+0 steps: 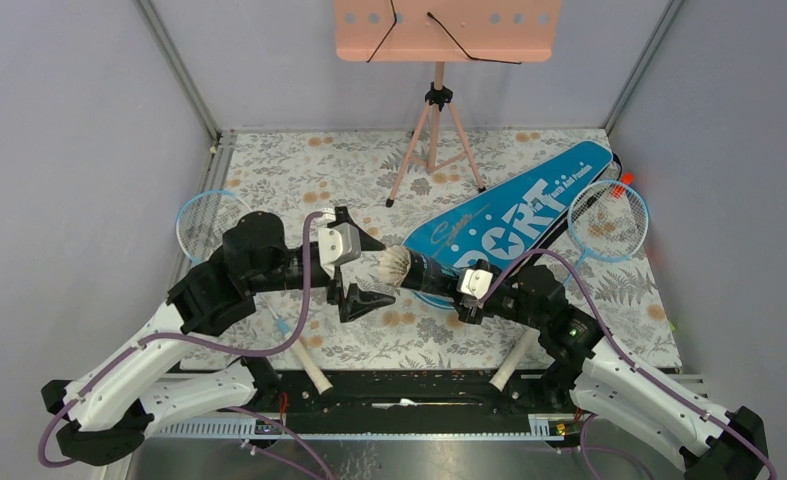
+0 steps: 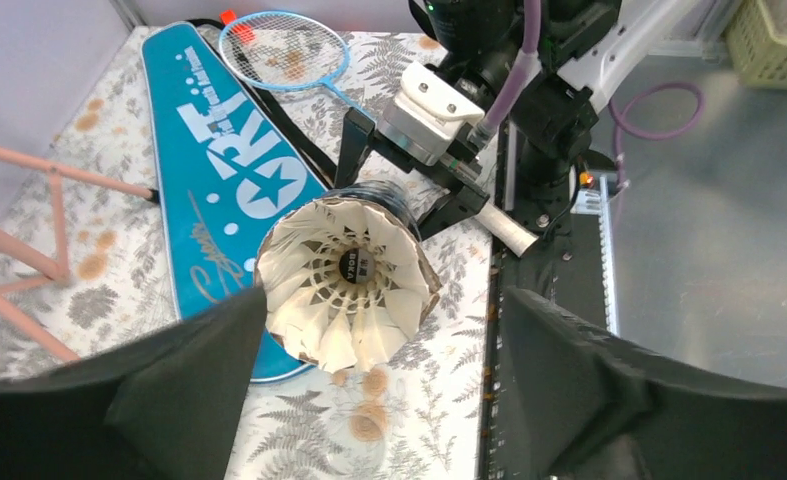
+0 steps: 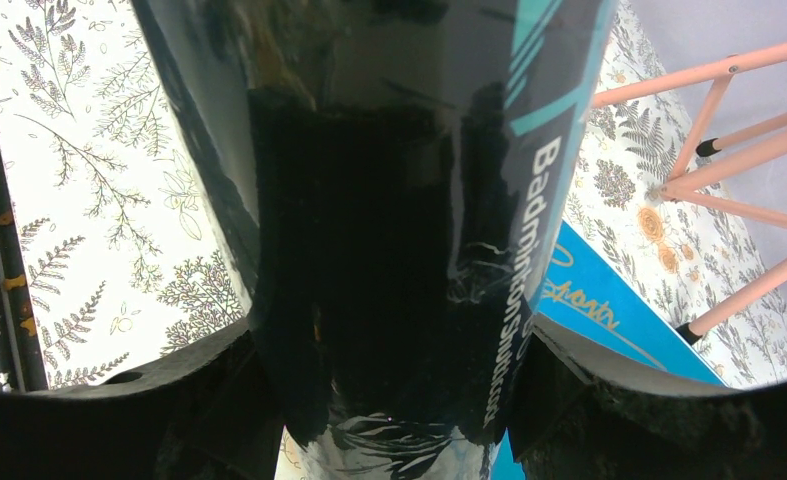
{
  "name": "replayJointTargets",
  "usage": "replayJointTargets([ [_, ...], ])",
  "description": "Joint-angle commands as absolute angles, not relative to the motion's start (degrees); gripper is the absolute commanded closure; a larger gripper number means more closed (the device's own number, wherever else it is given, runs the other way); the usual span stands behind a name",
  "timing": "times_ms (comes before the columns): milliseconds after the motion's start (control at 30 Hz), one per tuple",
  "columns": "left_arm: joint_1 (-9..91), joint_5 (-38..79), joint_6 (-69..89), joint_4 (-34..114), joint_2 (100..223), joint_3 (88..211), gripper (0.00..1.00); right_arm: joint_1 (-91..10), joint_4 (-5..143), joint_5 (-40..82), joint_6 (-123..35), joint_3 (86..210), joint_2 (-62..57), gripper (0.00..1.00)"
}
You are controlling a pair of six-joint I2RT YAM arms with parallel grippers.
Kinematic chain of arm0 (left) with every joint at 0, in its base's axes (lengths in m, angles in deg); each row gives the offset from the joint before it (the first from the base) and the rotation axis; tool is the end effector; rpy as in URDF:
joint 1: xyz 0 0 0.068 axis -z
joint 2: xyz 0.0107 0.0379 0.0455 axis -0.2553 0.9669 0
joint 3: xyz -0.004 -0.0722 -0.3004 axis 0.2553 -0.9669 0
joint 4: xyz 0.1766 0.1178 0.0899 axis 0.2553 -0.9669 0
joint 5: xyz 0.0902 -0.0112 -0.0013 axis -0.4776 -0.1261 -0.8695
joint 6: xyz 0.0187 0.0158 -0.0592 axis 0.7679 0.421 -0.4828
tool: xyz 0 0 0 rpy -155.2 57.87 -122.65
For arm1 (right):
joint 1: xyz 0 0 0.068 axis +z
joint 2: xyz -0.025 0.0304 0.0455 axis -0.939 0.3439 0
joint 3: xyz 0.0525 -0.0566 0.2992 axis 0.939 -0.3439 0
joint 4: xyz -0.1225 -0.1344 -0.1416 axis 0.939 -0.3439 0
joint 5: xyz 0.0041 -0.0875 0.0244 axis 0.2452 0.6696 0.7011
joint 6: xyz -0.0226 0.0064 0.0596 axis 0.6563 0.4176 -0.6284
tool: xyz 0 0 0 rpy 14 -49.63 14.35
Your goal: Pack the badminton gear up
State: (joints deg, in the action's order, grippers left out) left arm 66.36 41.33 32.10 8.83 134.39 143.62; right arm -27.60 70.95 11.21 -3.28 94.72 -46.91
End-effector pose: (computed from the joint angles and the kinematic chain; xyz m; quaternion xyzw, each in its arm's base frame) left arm 0.0556 -0.1087 0.4370 0.5229 0.5603 -0.3972 0.5048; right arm 0.0759 0.0886 0.2716 -0.5502 0.5514 0.1597 0.6063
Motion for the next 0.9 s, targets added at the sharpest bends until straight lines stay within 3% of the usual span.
replayJointTargets([
  [0, 66.5, 35.5, 28.4, 12.3, 132.2, 143.6, 0.01, -27.4, 76.2, 11.6, -3.5, 96.7, -47.1, 0.92],
  [167, 66.5, 30.8, 25.4, 14.9, 128.5, 141.7, 0.01, -27.4, 76.2, 11.2, -3.6, 96.7, -47.1, 0.92],
  [367, 66.5, 16.8, 20.0, 17.1, 128.6, 140.9, 0.01, -27.5, 75.7, 9.4, -3.2, 96.8, -47.1, 0.92],
  [867, 66.5, 20.4, 28.3, 14.0, 143.5, 143.6, 0.01, -27.4, 74.3, 5.8, -2.7, 97.5, -46.8, 0.92],
])
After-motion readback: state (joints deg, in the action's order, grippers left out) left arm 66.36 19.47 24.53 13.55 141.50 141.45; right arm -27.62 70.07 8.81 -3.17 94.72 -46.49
